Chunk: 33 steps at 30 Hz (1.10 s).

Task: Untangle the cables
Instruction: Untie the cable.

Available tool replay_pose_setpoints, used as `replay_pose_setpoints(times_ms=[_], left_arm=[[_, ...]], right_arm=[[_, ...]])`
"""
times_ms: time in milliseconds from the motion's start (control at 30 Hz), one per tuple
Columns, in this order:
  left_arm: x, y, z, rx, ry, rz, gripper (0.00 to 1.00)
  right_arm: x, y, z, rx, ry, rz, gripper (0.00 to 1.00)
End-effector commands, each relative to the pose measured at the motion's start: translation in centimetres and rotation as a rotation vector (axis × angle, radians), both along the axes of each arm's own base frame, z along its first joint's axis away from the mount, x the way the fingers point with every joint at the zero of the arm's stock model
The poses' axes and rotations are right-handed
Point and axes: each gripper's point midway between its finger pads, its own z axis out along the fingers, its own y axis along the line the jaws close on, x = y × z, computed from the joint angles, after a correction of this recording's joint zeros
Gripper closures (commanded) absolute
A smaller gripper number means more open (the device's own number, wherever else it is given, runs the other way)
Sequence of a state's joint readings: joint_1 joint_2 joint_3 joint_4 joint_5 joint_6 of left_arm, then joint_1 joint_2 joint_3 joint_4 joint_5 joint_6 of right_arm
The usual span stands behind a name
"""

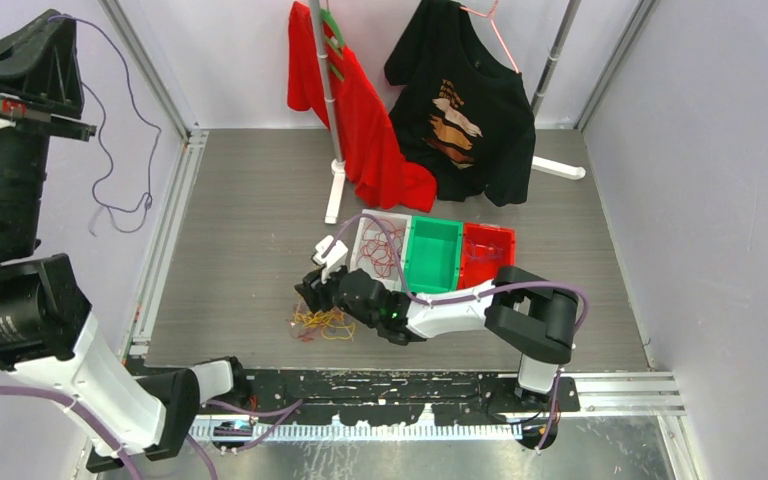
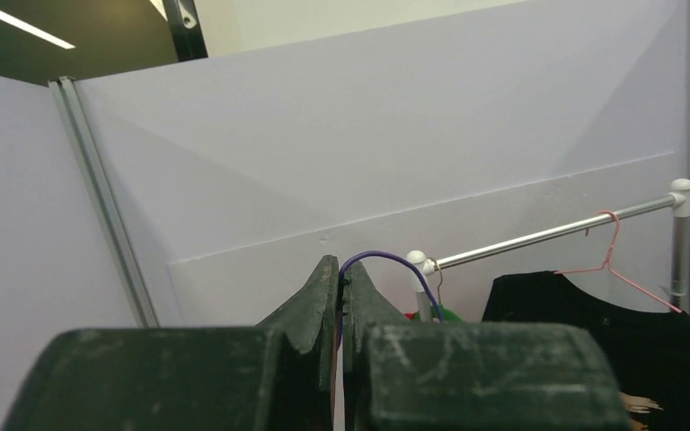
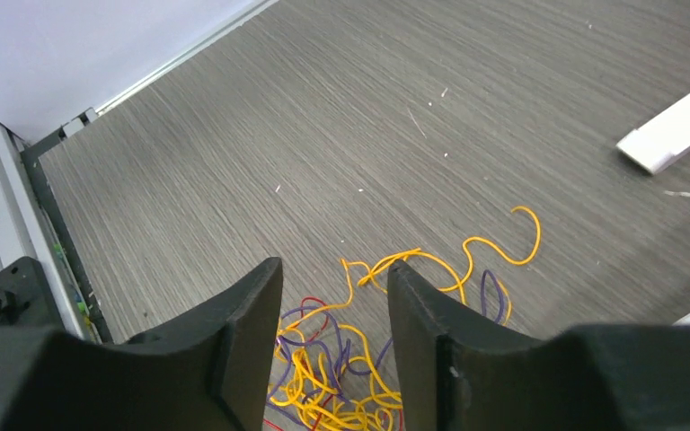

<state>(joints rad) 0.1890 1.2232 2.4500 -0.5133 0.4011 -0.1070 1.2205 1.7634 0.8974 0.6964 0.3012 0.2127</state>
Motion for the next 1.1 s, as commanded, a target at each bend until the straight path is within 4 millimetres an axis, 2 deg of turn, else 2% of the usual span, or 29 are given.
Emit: replay_pose_setpoints(times_ms=[0, 133, 200, 267, 400, 467, 567, 767, 967, 1067], left_arm=[[0.3, -0.9, -1.2, 0.004, 0.041, -0.056, 1.00], [2.0, -1.5, -6.0, 0.038, 0.164, -0.093, 1.00], [1.9, -1.9, -8.3, 0.052, 0.211, -0.115, 1.00], [2.1, -2.6, -10.7, 0.067, 0.264, -0.156, 1.00], [1.8, -4.6, -14.3, 0.107, 0.345, -0.287, 1.00], [1.7, -5.2, -15.4, 0.109, 0.377, -0.333, 1.00], [1.9, -5.6, -16.6, 0.100, 0.412, -0.367, 1.00], [2.1, -6.0, -17.4, 0.082, 0.446, -0.403, 1.00], [1.9, -6.2, -18.0, 0.073, 0.463, -0.421, 1.00], [1.5, -6.5, -18.0, 0.050, 0.480, -0.450, 1.00]], right_arm=[[0.1, 0.4, 8.3, 0.181, -0.107, 0.026, 0.41], [-1.5, -0.9, 16.9, 0.253, -0.171, 0.142, 0.26], [-2.9, -1.9, 20.7, 0.280, -0.215, 0.207, 0.14], [-4.0, -3.1, 23.7, 0.287, -0.271, 0.252, 0.02], [-5.1, -5.7, 28.3, 0.313, -0.370, 0.260, 0.00], [-5.3, -6.3, 29.4, 0.308, -0.399, 0.258, 0.00], [-6.0, -6.2, 29.8, 0.284, -0.407, 0.303, 0.00], [-7.8, -4.3, 29.3, 0.245, -0.401, 0.448, 0.00], [-9.9, -2.2, 30.1, 0.284, -0.367, 0.601, 0.00], [-9.2, -0.9, 29.6, 0.235, -0.354, 0.600, 0.01]])
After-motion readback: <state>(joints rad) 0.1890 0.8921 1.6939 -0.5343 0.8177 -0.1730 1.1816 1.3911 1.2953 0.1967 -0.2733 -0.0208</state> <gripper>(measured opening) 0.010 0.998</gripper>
